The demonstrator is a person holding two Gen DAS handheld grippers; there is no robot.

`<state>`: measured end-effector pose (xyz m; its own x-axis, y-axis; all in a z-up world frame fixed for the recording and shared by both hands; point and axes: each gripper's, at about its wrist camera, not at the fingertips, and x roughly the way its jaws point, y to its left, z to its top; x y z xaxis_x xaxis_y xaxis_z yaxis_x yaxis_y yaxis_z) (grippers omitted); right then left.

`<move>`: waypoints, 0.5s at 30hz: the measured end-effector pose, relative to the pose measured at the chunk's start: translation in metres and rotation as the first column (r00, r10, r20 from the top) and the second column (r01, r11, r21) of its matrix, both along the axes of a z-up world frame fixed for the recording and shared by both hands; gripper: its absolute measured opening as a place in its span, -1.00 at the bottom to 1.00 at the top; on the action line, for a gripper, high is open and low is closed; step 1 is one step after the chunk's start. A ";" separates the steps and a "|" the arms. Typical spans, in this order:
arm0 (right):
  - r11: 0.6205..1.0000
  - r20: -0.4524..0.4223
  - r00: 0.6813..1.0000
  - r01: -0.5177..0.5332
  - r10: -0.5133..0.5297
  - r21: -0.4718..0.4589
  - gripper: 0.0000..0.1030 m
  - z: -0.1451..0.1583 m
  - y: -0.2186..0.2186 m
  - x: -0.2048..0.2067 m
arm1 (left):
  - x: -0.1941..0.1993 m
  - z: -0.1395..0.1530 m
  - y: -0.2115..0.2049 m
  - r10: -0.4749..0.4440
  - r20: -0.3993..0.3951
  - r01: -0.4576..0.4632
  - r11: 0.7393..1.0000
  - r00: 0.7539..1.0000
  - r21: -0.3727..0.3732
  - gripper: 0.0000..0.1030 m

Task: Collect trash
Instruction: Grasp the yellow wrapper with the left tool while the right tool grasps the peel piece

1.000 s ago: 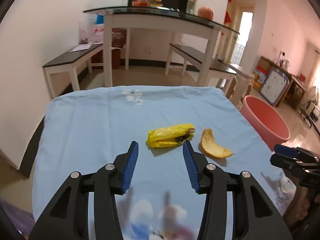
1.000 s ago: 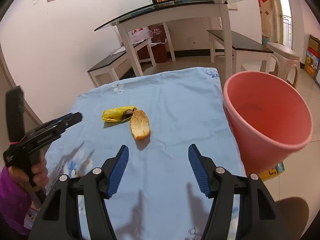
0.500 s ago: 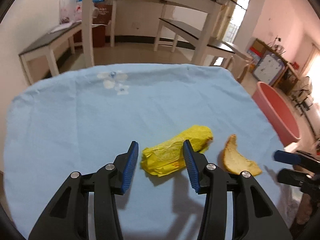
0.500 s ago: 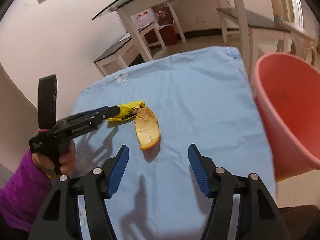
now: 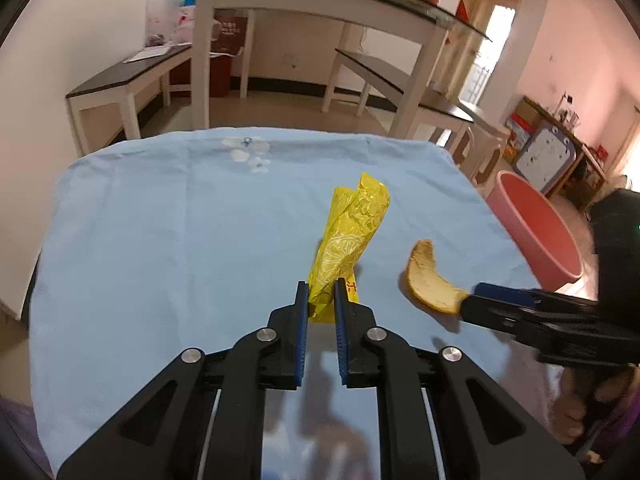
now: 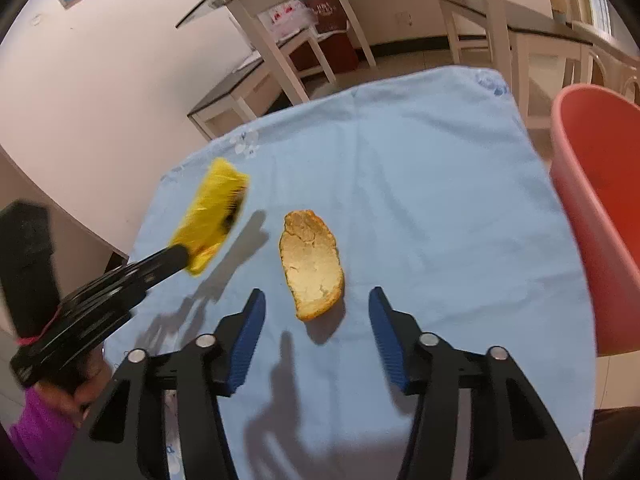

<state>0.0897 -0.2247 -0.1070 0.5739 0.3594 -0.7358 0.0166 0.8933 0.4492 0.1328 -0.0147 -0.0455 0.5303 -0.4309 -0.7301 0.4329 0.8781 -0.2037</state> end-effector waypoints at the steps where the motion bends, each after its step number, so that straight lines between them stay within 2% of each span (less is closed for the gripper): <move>1: 1.000 -0.009 1.000 0.002 -0.001 0.000 -0.12 -0.002 0.001 0.002 | -0.005 0.002 0.002 0.009 0.002 -0.009 1.000 1.000 -0.004 -0.77; 5: 1.000 -0.026 0.999 0.019 -0.020 -0.018 -0.39 -0.005 0.004 0.006 | -0.020 0.006 0.010 0.048 0.000 -0.048 0.999 0.999 -0.024 -0.77; 6: 1.000 -0.032 0.999 0.019 -0.019 -0.024 -0.56 -0.006 0.006 0.007 | -0.024 0.006 0.012 0.060 -0.005 -0.060 0.998 0.998 -0.030 -0.77; 8: 0.999 -0.033 0.999 0.023 -0.024 -0.031 -0.70 -0.007 0.007 0.008 | -0.033 0.006 0.015 0.071 -0.003 -0.071 0.997 0.997 -0.030 -0.77; 9: 0.999 -0.033 0.999 0.028 -0.029 -0.040 -0.84 -0.007 0.007 0.007 | -0.037 0.006 0.016 0.078 0.001 -0.078 0.997 0.997 -0.024 -0.77; 15: 0.999 0.008 0.999 0.033 -0.033 -0.044 -0.90 0.004 0.004 -0.009 | -0.053 0.007 0.022 0.110 -0.006 -0.110 0.993 0.994 -0.038 -0.77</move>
